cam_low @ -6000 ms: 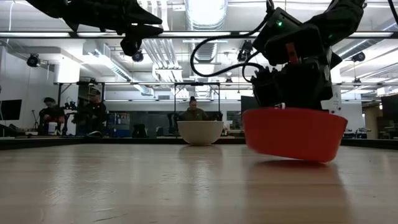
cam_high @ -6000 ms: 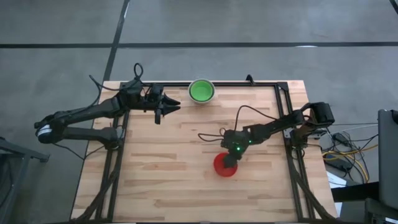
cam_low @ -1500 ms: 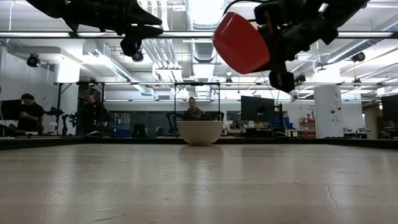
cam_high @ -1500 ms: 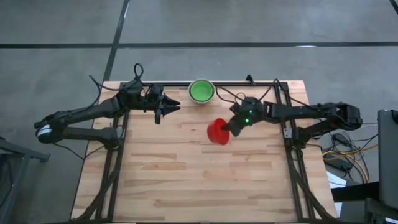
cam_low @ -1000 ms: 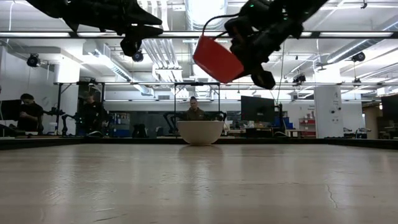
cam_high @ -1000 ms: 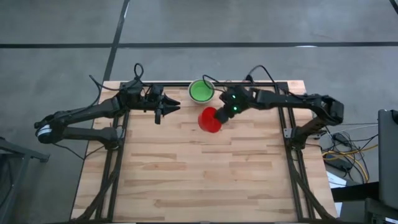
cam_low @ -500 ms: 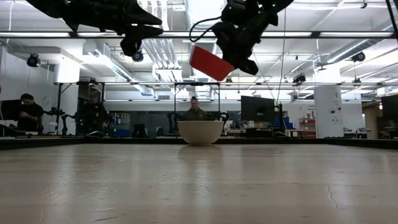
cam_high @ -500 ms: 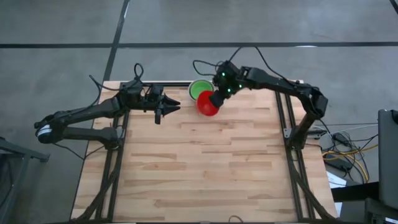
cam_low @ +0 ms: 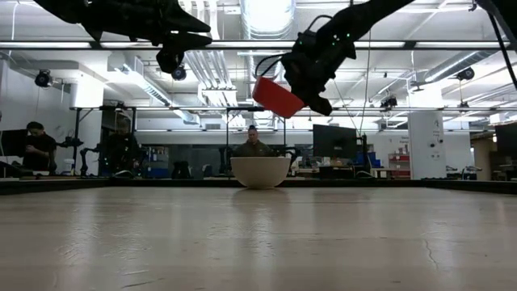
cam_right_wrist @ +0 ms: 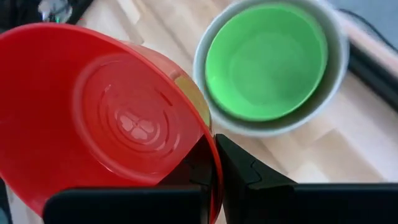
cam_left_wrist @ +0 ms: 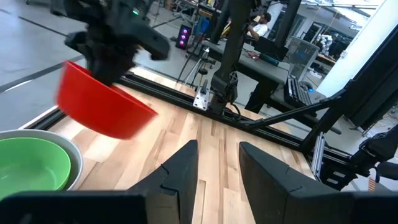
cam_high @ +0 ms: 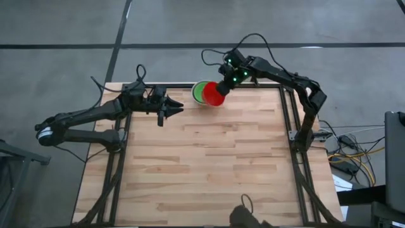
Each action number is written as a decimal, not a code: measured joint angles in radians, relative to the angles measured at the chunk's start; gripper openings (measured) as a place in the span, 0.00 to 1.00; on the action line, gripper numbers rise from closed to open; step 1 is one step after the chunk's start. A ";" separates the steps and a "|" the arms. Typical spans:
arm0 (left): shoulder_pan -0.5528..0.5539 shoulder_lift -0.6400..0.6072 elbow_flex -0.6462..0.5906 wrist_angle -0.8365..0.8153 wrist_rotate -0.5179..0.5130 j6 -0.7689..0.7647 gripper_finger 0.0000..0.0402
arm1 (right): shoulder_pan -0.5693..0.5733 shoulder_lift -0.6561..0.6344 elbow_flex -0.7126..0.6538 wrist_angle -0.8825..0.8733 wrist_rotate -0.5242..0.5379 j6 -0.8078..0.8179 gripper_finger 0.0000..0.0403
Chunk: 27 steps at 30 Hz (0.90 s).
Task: Nest bowls inside each other
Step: Stack the red bowl on top of the green bowl
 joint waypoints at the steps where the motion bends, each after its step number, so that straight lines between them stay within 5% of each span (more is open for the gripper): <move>1: 0.000 0.000 0.000 0.000 0.000 0.000 0.30 | -0.008 0.010 0.013 0.003 -0.001 0.006 0.02; 10: 0.000 0.000 0.000 0.000 0.000 0.000 0.30 | -0.021 0.157 0.192 -0.011 -0.004 0.059 0.02; 15: 0.000 0.000 0.000 0.000 0.000 0.000 0.30 | -0.021 0.289 0.362 -0.158 0.001 0.059 0.02; 27: 0.000 0.000 0.000 0.000 0.000 0.000 0.30 | -0.027 0.432 0.593 -0.354 0.136 0.040 0.02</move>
